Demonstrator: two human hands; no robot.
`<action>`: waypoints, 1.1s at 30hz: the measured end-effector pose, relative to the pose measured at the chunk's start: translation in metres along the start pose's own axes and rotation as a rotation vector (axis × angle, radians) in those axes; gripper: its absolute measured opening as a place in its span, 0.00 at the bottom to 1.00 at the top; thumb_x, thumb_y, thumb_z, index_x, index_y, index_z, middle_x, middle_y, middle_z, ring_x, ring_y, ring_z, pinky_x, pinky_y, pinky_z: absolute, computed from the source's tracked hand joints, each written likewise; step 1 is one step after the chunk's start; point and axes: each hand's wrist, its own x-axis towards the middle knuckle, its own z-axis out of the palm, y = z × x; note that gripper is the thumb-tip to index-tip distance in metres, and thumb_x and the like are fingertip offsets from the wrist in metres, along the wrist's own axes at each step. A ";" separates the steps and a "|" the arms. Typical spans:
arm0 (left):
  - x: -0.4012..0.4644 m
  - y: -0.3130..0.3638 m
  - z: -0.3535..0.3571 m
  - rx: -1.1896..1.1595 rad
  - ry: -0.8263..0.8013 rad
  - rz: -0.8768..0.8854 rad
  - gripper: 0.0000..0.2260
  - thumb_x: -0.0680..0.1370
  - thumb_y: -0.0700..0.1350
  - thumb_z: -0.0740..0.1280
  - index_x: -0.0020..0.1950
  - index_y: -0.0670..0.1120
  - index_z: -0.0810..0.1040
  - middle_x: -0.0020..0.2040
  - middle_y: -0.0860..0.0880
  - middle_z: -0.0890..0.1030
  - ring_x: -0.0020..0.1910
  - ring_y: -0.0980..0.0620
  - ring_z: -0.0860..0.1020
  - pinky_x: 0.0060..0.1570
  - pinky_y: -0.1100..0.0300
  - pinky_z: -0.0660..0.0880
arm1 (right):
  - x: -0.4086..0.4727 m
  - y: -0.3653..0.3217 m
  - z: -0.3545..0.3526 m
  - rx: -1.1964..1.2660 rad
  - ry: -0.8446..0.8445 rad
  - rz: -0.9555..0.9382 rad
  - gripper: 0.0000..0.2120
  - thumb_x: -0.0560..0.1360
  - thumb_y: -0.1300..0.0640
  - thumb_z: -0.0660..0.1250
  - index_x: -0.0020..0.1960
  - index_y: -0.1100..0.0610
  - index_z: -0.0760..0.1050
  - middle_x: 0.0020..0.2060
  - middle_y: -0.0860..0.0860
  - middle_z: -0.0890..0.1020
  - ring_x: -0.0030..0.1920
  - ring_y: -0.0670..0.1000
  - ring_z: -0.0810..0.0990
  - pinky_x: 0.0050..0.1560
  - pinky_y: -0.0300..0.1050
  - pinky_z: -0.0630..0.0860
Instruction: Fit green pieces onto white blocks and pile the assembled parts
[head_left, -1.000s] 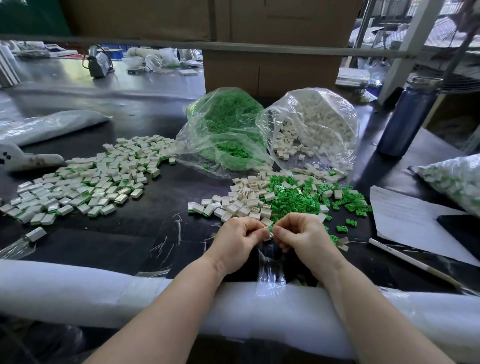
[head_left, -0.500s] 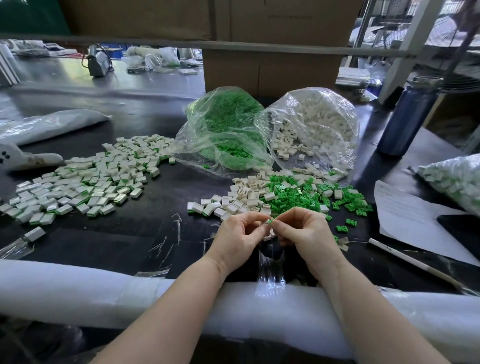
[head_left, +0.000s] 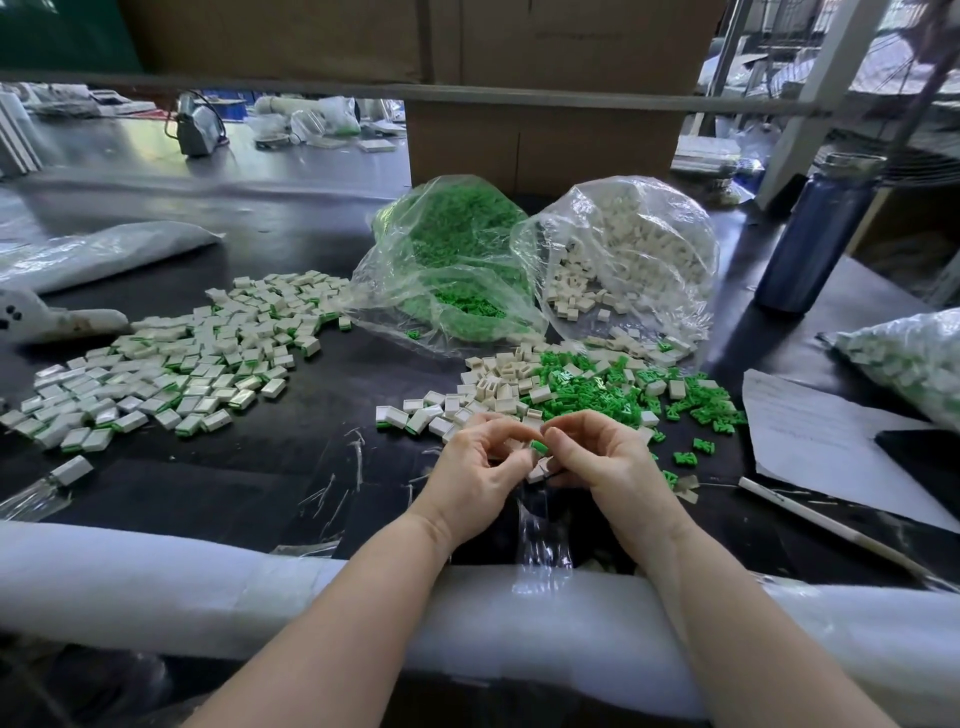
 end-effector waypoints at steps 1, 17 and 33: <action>0.000 0.000 0.000 -0.008 -0.009 0.002 0.10 0.75 0.36 0.66 0.43 0.53 0.78 0.52 0.45 0.73 0.43 0.55 0.74 0.47 0.71 0.71 | 0.000 0.000 0.001 0.008 -0.028 0.019 0.06 0.73 0.56 0.68 0.46 0.58 0.79 0.34 0.50 0.81 0.36 0.47 0.78 0.36 0.38 0.78; -0.003 0.002 0.001 0.043 -0.126 0.029 0.06 0.75 0.38 0.67 0.49 0.47 0.80 0.57 0.43 0.69 0.56 0.52 0.72 0.53 0.76 0.67 | 0.000 -0.001 0.000 -0.025 -0.193 0.090 0.06 0.76 0.61 0.63 0.47 0.58 0.79 0.39 0.52 0.82 0.39 0.44 0.80 0.38 0.33 0.76; -0.003 0.001 0.004 0.090 -0.165 0.054 0.10 0.75 0.33 0.64 0.47 0.47 0.78 0.54 0.48 0.68 0.52 0.52 0.72 0.51 0.76 0.67 | -0.003 -0.004 0.001 -0.058 -0.181 0.034 0.07 0.76 0.64 0.63 0.45 0.64 0.80 0.35 0.60 0.77 0.34 0.50 0.73 0.35 0.38 0.72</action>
